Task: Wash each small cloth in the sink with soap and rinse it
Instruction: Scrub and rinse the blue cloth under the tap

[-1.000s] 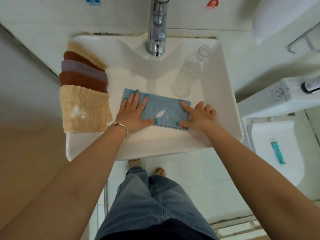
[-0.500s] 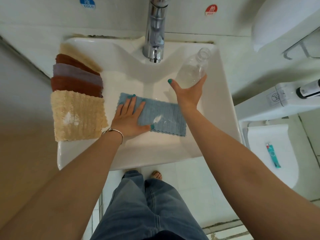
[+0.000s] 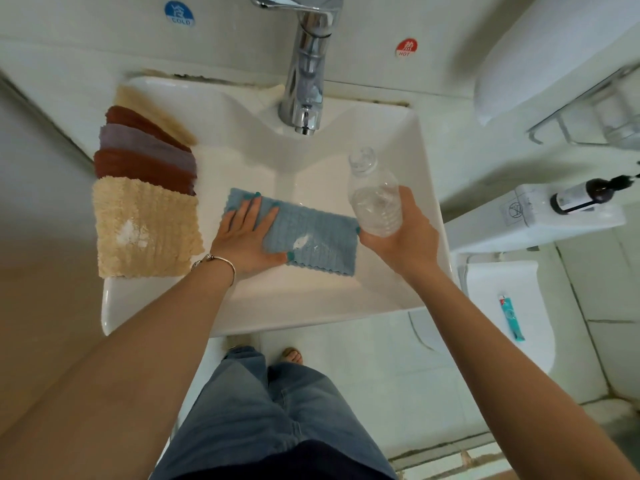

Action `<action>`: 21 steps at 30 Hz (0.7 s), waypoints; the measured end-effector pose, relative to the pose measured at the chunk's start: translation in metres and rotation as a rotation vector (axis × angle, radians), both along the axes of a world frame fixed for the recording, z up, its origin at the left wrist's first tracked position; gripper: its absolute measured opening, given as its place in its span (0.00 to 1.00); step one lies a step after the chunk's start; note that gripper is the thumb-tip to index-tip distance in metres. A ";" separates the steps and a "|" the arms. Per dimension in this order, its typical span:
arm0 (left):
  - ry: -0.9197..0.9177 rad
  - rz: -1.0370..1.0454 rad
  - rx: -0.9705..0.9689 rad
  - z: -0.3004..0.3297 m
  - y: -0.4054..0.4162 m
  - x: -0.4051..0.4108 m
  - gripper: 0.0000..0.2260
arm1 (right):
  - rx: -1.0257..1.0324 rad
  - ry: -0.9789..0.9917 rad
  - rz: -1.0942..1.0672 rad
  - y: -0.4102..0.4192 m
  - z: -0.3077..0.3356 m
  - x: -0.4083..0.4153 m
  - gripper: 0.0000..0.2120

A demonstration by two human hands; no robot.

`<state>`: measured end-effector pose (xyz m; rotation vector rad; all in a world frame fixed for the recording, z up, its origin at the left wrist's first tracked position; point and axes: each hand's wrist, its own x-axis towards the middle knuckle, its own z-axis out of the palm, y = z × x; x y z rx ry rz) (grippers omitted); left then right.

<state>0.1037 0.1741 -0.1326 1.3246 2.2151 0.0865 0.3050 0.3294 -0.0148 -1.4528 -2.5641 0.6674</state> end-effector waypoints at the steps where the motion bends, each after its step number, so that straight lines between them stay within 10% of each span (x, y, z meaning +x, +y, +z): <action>1: -0.002 0.000 0.000 0.001 0.000 0.000 0.45 | 0.026 -0.024 0.024 -0.001 0.003 0.005 0.37; 21: 0.002 0.006 0.011 0.008 -0.003 0.001 0.47 | 0.193 -0.371 0.268 -0.002 0.022 0.035 0.37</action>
